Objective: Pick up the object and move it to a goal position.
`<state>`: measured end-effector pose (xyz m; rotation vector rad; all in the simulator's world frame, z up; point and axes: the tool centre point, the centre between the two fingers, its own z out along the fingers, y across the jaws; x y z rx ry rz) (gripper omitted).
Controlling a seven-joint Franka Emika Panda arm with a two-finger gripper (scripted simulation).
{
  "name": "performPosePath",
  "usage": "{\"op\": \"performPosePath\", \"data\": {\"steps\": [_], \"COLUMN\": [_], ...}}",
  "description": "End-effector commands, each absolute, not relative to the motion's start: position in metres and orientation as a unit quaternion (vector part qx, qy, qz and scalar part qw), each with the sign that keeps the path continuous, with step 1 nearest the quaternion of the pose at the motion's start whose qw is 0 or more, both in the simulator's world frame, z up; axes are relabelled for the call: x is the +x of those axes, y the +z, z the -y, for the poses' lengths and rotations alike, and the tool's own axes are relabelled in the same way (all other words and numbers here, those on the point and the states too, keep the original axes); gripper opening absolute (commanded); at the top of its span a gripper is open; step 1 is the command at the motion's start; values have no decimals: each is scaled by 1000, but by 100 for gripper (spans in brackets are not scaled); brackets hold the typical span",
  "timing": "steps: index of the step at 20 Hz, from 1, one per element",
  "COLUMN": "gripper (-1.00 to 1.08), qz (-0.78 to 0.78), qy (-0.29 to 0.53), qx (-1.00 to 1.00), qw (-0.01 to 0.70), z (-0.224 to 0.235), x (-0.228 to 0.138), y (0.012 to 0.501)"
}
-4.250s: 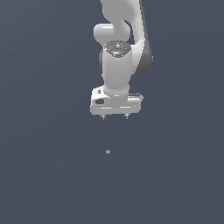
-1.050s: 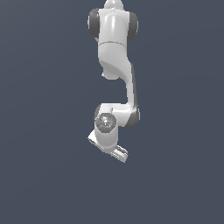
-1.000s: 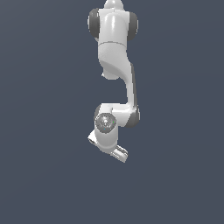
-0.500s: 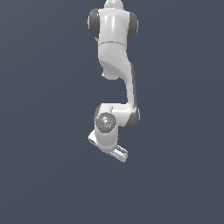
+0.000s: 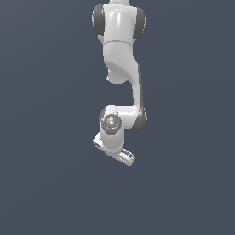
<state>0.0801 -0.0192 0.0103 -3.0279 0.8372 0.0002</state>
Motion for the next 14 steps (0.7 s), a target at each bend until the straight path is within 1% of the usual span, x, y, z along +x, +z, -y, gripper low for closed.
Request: {"op": "performPosePath", "data": {"steps": [1, 14], "gripper": [-100, -100], "qz": [-266, -266], "qy": [0, 0], "qx": [-964, -964], "qw": [0, 0], "z": [19, 15], "x": [72, 14], "y": [11, 14]}}
